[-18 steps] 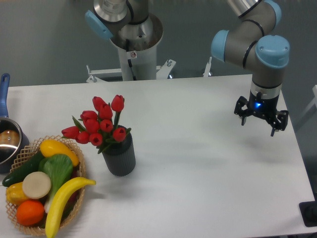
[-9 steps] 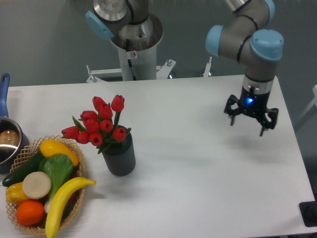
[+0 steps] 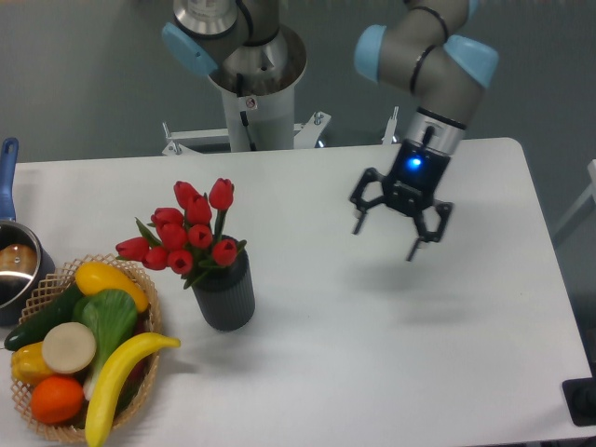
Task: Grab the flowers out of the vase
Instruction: 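Move the open gripper toward the tulip stems above the black vase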
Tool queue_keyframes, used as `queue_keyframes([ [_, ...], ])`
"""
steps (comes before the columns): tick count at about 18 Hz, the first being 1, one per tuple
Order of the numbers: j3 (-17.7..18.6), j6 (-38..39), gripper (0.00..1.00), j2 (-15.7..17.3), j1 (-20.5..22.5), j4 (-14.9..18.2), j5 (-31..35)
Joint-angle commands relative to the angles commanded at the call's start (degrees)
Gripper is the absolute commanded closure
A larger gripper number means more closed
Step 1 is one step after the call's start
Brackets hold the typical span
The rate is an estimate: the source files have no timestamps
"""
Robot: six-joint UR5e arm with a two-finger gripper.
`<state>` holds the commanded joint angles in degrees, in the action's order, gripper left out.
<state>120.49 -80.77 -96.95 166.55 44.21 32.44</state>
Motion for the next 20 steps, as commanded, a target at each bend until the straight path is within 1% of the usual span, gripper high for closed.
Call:
queue_keyframes([
  [2,1.41,-0.09,0.0,1.85,-1.05,0.0,-2.02],
  [4,3.42,-0.09,0.0,3.34,-3.5,0.09,-3.61],
  [8,5.28,0.0,0.0,6.42,-8.43,0.18,-4.58],
  [10,6.59,0.09,0.0,7.91,-9.4,0.18,-4.76],
  [11,7.47,0.09,0.0,8.97,-9.41,0.18,-5.19],
  [12,7.91,0.09,0.0,9.32,-9.41,0.26,-5.55],
  [15,8.01,0.18,0.0,9.24,-10.1,0.18,-6.77],
  [16,7.48,0.52,0.0,8.98,-10.89,0.26,-7.39],
  [20,6.69,0.09,0.0,6.17,-12.92,0.0,-8.27],
])
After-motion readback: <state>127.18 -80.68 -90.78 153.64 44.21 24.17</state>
